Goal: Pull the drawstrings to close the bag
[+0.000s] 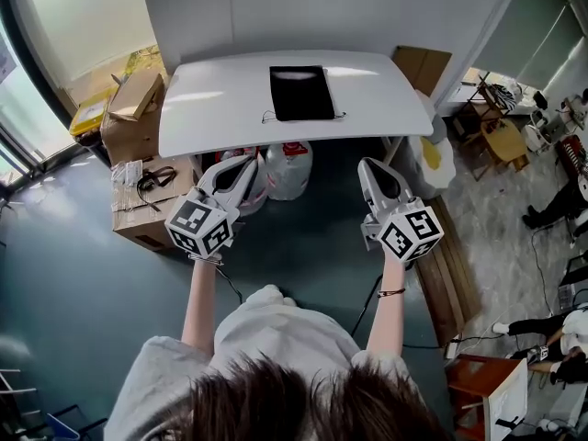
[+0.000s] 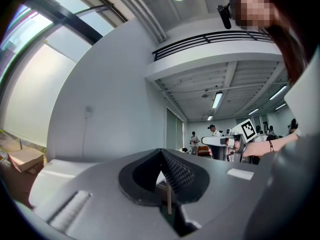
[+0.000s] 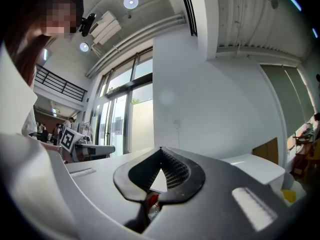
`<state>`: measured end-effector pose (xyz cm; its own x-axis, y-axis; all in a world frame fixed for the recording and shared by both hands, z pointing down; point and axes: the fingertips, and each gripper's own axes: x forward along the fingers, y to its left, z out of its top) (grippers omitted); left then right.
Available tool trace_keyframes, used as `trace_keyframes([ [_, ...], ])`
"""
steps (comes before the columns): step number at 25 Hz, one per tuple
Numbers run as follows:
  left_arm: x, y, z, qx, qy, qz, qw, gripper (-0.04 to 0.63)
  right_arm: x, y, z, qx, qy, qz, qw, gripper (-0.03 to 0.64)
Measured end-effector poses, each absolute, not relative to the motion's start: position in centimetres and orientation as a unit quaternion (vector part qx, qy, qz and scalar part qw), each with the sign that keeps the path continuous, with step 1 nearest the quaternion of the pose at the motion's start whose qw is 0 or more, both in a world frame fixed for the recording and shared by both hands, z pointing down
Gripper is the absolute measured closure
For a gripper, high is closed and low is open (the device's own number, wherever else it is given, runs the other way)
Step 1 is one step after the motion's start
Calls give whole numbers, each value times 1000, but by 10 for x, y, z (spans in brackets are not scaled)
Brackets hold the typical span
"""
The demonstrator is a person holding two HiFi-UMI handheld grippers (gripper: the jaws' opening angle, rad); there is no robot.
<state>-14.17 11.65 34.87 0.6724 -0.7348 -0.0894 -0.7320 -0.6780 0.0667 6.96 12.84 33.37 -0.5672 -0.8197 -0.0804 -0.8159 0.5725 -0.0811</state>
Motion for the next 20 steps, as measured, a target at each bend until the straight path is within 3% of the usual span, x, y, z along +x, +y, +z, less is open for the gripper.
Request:
trace_keyframes([
  [20,-135,10,375,923,-381,-36,30,600,74,31,344,-475,878,-31,58,604],
])
